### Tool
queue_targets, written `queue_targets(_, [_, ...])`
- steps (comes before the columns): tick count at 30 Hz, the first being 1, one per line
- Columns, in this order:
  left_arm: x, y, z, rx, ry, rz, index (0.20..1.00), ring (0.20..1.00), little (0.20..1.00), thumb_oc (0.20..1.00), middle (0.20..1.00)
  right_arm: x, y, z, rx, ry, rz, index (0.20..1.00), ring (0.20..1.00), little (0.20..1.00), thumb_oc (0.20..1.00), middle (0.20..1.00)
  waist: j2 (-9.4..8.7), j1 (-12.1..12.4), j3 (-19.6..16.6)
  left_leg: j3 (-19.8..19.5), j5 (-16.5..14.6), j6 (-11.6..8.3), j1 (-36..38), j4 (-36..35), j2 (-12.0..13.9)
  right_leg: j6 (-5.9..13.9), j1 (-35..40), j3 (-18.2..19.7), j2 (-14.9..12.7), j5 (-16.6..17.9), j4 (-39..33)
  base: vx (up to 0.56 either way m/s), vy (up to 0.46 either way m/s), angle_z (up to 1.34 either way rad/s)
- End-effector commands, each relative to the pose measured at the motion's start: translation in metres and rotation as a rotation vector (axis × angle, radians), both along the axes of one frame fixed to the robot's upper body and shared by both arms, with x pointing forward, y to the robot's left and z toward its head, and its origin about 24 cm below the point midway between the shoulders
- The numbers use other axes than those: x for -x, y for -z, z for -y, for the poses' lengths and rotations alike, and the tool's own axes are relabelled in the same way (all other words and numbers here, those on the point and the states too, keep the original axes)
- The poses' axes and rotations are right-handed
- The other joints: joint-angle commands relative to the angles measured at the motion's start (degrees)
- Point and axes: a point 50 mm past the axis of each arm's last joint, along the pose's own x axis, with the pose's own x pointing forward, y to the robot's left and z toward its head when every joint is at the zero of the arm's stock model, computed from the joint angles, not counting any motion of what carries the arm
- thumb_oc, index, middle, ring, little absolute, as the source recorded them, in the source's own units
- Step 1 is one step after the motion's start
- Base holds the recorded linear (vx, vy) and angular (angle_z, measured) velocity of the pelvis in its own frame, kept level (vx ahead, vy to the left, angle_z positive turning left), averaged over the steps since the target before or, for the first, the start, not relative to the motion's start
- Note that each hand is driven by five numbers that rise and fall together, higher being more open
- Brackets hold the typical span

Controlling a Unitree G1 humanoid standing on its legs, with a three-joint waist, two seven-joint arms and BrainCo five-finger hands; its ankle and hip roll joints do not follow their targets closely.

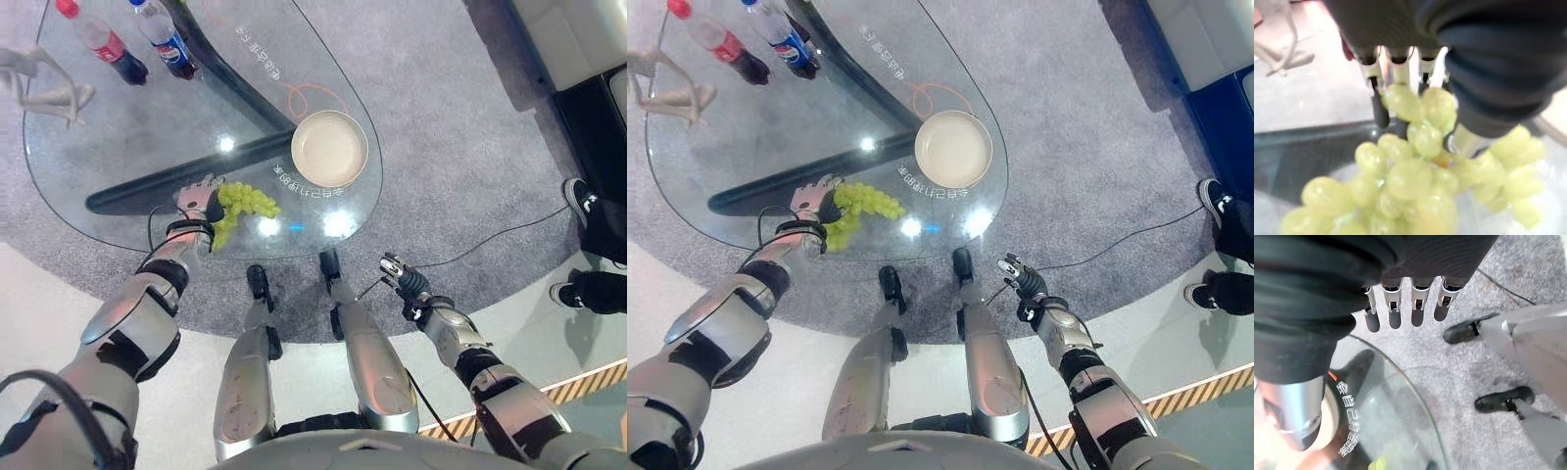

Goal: Pick up fruits into the plate

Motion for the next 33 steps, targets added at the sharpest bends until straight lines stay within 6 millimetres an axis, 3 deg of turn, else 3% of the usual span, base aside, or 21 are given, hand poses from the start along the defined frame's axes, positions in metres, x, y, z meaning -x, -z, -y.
queue_targets(1, [0.001,-0.015,-0.011,0.125,-0.023,0.075,0.200,0.200,0.200,0.200,0.200,0.014,-0.001,0.018,0.035,0.031,0.044,1.000,1.000,1.000,1.000,1.000,3.20,0.39,-3.19,-6.00,-10.27,0.06,0.86,4.83,-1.48,0.64,-0.42,-2.59,0.56,-9.46,7.65,0.07,0.009,0.12])
queue_targets(9, [0.021,-0.014,-0.010,0.287,0.083,0.057,0.200,0.200,0.200,0.200,0.200,0.030,0.000,0.017,0.033,0.037,0.078,1.000,1.000,1.000,1.000,1.000,3.53,1.62,-8.28,-5.80,-11.61,0.35,6.98,3.59,-2.01,1.37,7.70,-3.46,-1.01,-9.50,3.50,0.09,-0.012,0.13])
queue_targets(14, [0.035,-0.014,-0.006,0.345,0.159,0.025,0.200,0.200,0.200,0.200,0.200,0.031,-0.015,0.010,0.021,0.001,0.171,1.000,1.000,1.000,1.000,1.000,3.30,2.02,-11.51,-5.80,-12.23,0.52,10.58,2.57,-2.15,2.05,12.11,-3.69,-1.72,-9.19,1.08,0.10,-0.024,0.04])
queue_targets(18, [0.048,-0.007,-0.006,0.352,0.192,-0.024,0.200,0.200,0.200,0.200,0.200,0.035,-0.023,0.008,-0.008,0.008,0.219,1.000,1.000,1.000,1.000,1.000,3.24,2.43,-14.77,-5.57,-12.82,0.71,13.73,1.72,-2.09,2.54,15.67,-4.13,-2.25,-9.05,-0.57,0.15,-0.023,0.05])
queue_targets(23, [0.063,0.011,-0.010,0.383,0.178,-0.099,0.200,0.200,0.200,0.200,0.200,0.045,-0.018,0.008,-0.012,0.016,0.185,1.000,1.000,1.000,1.000,1.000,3.65,2.81,-17.77,-5.13,-13.57,1.02,17.51,1.02,-2.13,2.84,19.95,-4.70,-2.61,-9.26,-1.98,0.19,0.002,0.03])
queue_targets(24, [0.066,0.016,-0.012,0.390,0.164,-0.118,0.454,0.454,0.454,0.454,0.454,0.048,-0.015,0.009,-0.008,0.013,0.170,1.000,1.000,1.000,1.000,1.000,3.70,2.82,-18.02,-4.98,-13.68,1.05,18.15,0.97,-2.12,2.89,20.63,-4.84,-2.70,-9.33,-2.07,0.12,0.004,0.00])
queue_targets(25, [0.067,0.017,-0.013,0.393,0.157,-0.125,0.887,0.887,0.887,0.887,0.887,0.049,-0.014,0.009,-0.008,0.012,0.163,1.000,1.000,1.000,1.000,1.000,3.73,2.82,-18.08,-4.93,-13.72,1.07,18.38,0.95,-2.11,2.90,20.88,-4.88,-2.72,-9.35,-2.11,0.11,0.003,0.01])
queue_targets(26, [0.068,0.020,-0.013,0.395,0.150,-0.133,1.000,1.000,1.000,1.000,1.000,0.051,-0.013,0.009,-0.007,0.010,0.156,1.000,1.000,1.000,1.000,1.000,3.76,2.82,-18.17,-4.89,-13.75,1.08,18.62,0.93,-2.09,2.90,21.15,-4.91,-2.72,-9.39,-2.14,0.08,0.002,0.01])
queue_targets(29, [0.078,0.039,-0.019,0.381,0.074,-0.196,1.000,1.000,1.000,1.000,1.000,0.061,-0.004,0.009,0.004,-0.002,0.088,1.000,1.000,1.000,1.000,1.000,3.95,2.50,-17.81,-4.51,-14.10,1.34,19.60,1.31,-1.99,2.77,22.21,-4.73,-2.58,-9.77,-1.96,0.15,0.006,0.01])
queue_targets(33, [0.074,0.041,-0.028,0.328,0.017,-0.189,1.000,1.000,1.000,1.000,1.000,0.059,-0.003,0.008,0.015,-0.017,0.069,1.000,1.000,1.000,1.000,1.000,3.89,2.04,-15.62,-3.84,-14.08,1.52,17.81,2.36,-1.78,2.42,20.22,-3.90,-2.27,-9.80,-1.02,-0.04,-0.005,-0.03])
